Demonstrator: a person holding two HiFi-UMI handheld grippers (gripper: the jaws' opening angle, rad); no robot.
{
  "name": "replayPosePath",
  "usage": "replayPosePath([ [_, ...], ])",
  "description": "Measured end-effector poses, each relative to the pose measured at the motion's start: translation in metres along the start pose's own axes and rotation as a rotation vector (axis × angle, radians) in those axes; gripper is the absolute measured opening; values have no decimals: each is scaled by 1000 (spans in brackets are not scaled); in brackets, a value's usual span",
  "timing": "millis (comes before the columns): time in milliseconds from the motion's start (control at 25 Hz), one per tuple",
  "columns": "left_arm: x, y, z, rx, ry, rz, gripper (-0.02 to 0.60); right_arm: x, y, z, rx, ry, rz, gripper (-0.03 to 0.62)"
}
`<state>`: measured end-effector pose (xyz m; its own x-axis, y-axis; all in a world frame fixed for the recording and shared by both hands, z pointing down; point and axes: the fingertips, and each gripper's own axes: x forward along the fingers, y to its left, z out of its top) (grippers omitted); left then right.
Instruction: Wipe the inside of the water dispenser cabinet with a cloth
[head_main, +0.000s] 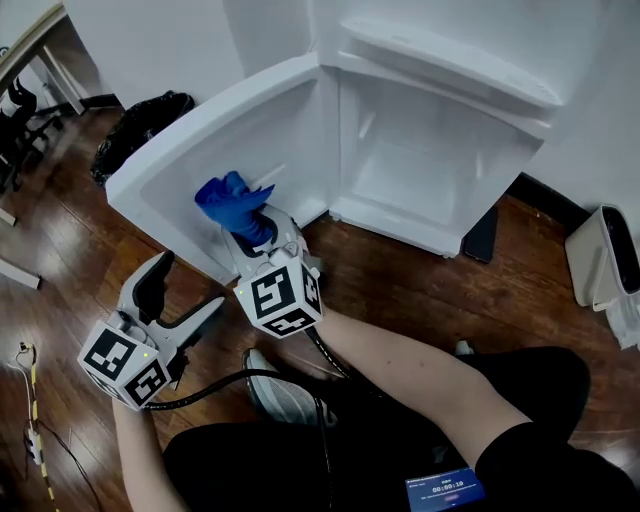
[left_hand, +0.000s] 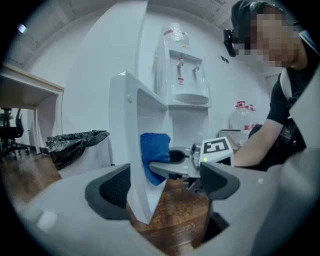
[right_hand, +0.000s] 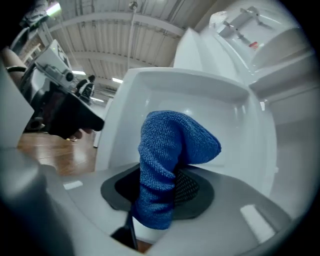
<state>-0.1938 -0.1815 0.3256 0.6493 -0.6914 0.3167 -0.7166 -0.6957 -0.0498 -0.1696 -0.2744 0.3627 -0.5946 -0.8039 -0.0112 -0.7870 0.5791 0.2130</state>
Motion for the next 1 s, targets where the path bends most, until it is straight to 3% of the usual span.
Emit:
replayPosePath([
  [120,0,0,0,-1,-2,2,430,2,43,1,-22,-50,158,146],
  [240,0,0,0,-1,-3,4,430,2,40,-14,-75,-54,179,146],
  [520,2,2,1,0,-1,17,437,-9,-87,-81,-76,87,-182,144],
  [680,4,1,1,0,-2,14,437,-16,-115,-94,4,117,-283,133],
  [800,2,2,1,-5,-3,16,437,-9,-77,-98,69,132,-226,133],
  [1000,3,3,2,-16,-12,20,439,6,20,-83,66,99,25,133],
])
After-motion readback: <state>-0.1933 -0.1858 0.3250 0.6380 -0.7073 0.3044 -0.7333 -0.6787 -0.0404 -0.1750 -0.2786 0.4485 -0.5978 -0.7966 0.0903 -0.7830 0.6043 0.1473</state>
